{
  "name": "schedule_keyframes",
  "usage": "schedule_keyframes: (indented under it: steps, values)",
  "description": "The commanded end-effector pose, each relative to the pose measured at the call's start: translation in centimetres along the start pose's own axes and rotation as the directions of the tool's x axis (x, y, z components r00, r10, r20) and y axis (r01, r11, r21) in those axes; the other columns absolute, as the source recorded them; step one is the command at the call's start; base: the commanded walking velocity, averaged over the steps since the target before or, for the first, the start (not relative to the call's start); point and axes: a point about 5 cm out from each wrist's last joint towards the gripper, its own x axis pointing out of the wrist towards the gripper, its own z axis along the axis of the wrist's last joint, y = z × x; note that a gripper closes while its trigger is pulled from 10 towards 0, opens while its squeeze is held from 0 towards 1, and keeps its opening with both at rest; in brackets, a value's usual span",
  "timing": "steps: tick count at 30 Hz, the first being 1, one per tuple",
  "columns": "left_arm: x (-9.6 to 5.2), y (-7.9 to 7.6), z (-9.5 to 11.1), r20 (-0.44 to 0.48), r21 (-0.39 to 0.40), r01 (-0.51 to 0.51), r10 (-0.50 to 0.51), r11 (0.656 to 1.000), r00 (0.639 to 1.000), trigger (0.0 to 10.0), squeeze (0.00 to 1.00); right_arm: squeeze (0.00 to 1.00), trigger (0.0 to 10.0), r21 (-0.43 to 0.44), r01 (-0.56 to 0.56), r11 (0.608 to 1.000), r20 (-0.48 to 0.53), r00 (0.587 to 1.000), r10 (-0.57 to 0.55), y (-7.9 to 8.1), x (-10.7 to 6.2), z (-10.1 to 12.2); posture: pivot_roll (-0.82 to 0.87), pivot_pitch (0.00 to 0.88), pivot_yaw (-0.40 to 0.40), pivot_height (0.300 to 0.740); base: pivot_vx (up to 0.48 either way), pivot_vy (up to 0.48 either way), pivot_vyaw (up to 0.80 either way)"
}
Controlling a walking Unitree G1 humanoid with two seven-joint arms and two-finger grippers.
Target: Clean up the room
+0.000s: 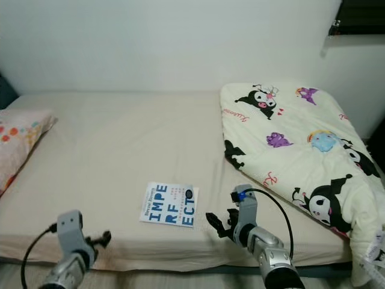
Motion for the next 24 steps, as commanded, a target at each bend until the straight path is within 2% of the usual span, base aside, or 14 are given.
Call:
schedule_keyframes:
  steps: [1, 9, 18, 24]
  values:
    - [0.0, 0.3, 0.3, 0.017, -0.021, 0.012, -0.012, 1.0, 1.0, 10.0, 0.0, 0.0, 10.0, 0.025, 0.009, 1.0, 0.018, 1.0, -0.01, 0.0, 0.0, 0.1, -0.14, 0.089, 0.07, 0.653, 0.0, 0.0, 0.0]
    - [0.3, -1.1, 1.2, 0.077, -0.053, 0.082, -0.078, 0.995, 0.994, 10.0, 0.0, 0.0, 10.0, 0.034, -0.026, 0.999, 0.075, 0.997, 0.023, 0.3, 0.3, 1.5, -0.13, 0.08, 0.062, 0.628, 0.0, 0.0, 0.0]
    - [0.3, -1.3, 1.5, 0.105, -0.067, 0.103, -0.095, 0.992, 0.99, 10.0, 0.0, 0.0, 10.0, 0.075, -0.04, 0.996, 0.177, 0.984, 0.026, 0.5, 0.7, 3.5, -0.12, 0.086, 0.071, 0.598, 0.0, 0.0, 0.0]
    - [0.3, -1.1, 1.9, 0.125, -0.062, 0.117, -0.108, 0.991, 0.986, 10.0, 0.0, 0.0, 10.0, 0.152, -0.061, 0.987, 0.267, 0.963, 0.018, 0.5, 1.0, 5.3, -0.09, 0.109, 0.087, 0.578, 0.0, 0.0, 0.0]
